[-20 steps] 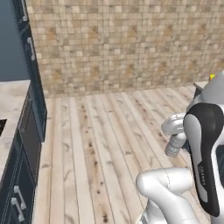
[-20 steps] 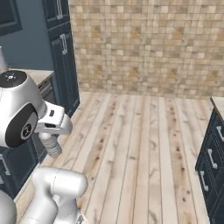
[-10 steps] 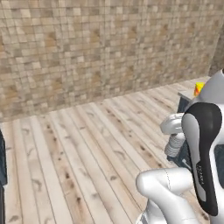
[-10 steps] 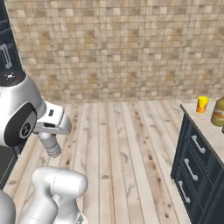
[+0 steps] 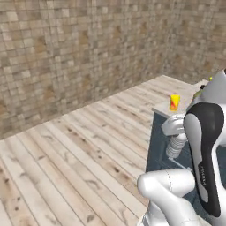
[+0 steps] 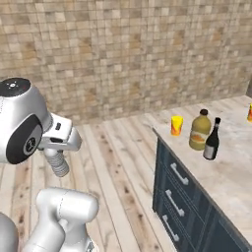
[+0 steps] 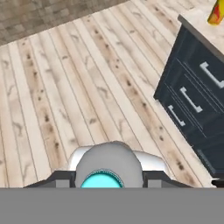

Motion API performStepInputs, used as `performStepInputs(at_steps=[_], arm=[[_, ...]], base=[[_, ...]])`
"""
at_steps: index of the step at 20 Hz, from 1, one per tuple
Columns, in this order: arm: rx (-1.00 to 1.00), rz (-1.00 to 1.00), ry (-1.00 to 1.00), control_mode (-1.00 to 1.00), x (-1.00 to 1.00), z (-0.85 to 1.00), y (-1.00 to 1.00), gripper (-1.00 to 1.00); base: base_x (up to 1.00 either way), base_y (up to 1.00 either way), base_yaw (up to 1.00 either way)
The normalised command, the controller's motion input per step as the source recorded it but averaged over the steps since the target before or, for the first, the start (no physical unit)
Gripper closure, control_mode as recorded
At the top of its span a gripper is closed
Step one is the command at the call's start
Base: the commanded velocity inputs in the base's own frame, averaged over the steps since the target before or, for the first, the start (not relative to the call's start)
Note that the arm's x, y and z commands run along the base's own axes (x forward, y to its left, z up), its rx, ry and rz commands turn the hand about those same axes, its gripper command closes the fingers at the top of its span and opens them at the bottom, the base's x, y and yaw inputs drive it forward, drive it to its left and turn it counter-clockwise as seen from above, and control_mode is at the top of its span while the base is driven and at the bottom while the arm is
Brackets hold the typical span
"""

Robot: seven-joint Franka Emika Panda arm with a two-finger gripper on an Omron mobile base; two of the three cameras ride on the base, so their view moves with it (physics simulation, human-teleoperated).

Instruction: Place the drinks on the dining counter in a tight cluster.

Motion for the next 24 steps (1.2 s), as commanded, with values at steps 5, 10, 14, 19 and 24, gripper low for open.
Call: performStepInputs(at_steps=[5, 10, 14, 19, 24], arm=[[0.0, 0.0, 0.0, 1.0, 0.0, 0.0, 0.0, 1.0], [0.0, 0.0, 0.0, 1.0, 0.0, 0.0, 0.0, 1.0], [0.0, 0.0, 0.0, 1.0, 0.0, 0.0, 0.0, 1.0], [0.0, 0.0, 0.0, 1.0, 0.0, 0.0, 0.0, 1.0], [0.0, 0.0, 0.0, 1.0, 0.0, 0.0, 0.0, 1.0]], base=[[0.28, -0.24, -0.72], [0.0, -0.15, -0.81], [0.15, -0.01, -0.8], [0.51, 0.0, -0.61], [0.43, 0.11, -0.25]])
